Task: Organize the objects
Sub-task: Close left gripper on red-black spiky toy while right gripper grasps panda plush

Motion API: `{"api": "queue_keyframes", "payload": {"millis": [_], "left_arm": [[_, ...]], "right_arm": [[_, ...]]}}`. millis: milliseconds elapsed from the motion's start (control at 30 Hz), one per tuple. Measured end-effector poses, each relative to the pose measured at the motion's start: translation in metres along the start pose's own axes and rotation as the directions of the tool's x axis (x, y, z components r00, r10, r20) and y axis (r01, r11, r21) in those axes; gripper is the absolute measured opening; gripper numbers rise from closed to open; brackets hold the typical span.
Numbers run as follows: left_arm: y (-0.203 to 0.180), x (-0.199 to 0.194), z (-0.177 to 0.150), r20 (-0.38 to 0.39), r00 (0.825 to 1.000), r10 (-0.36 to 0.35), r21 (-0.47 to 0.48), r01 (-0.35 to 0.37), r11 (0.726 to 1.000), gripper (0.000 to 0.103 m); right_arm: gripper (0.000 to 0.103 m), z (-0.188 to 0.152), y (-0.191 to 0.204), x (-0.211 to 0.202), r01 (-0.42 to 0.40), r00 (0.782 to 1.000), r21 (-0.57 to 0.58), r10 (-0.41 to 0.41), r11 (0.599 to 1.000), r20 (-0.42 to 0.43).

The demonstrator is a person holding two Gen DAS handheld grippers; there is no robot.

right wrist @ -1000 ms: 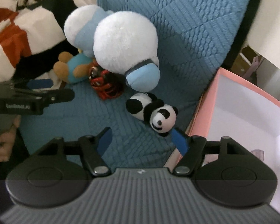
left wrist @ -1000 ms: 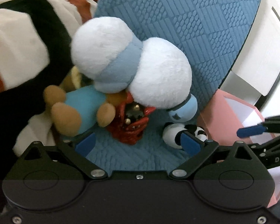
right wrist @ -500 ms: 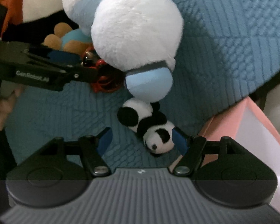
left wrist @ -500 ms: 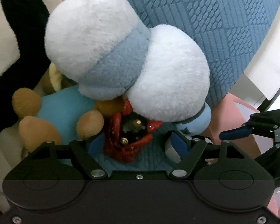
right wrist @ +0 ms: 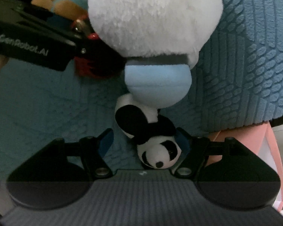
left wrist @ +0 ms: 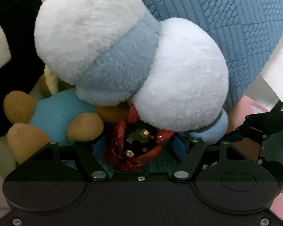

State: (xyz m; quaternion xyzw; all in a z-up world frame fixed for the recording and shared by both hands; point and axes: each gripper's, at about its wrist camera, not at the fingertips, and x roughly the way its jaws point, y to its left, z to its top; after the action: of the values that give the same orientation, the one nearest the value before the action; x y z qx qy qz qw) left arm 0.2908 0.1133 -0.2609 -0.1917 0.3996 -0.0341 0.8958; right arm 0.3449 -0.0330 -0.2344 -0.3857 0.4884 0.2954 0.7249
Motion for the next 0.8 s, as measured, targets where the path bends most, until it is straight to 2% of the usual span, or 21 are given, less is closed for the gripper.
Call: {"api": "queue_keyframes", "payload": {"millis": [133,233,267,333,500,600,800], "left_arm": [[-0.003,0.006,0.0,0.024,1.0,0.019,-0.019,-0.019,1.0,0.069],[-0.002,0.011,0.002,0.023,1.0,0.013,-0.039,-0.012,0.999,0.068],[-0.003,0.012,0.002,0.021,1.0,0.013,-0.04,-0.012,0.999,0.068],[-0.004,0.013,0.002,0.032,0.999,0.018,-0.038,-0.017,0.999,0.067],[-0.007,0.01,-0.002,0.026,1.0,0.015,-0.042,-0.014,0.999,0.067],[-0.009,0.005,-0.006,0.021,1.0,0.006,-0.029,-0.005,1.0,0.067],[-0.005,-0.007,-0.019,0.012,1.0,-0.004,-0.053,0.005,0.999,0.067]], "right_arm": [[0.074,0.0,-0.001,0.016,0.055,0.997,-0.035,-0.057,0.998,-0.047],[0.071,-0.001,-0.009,0.026,0.074,0.993,0.002,-0.074,0.997,-0.09],[0.064,0.0,-0.012,0.026,0.069,0.994,0.027,-0.066,0.997,-0.089],[0.059,0.0,-0.015,0.023,0.082,0.993,0.048,-0.077,0.995,-0.087],[0.058,-0.004,-0.014,0.013,0.05,0.995,0.083,-0.042,0.995,-0.088],[0.058,-0.008,-0.017,0.007,0.008,0.996,0.159,0.006,0.987,-0.085],[0.058,-0.023,-0.021,-0.007,-0.083,0.993,0.345,0.106,0.935,-0.051]]}}
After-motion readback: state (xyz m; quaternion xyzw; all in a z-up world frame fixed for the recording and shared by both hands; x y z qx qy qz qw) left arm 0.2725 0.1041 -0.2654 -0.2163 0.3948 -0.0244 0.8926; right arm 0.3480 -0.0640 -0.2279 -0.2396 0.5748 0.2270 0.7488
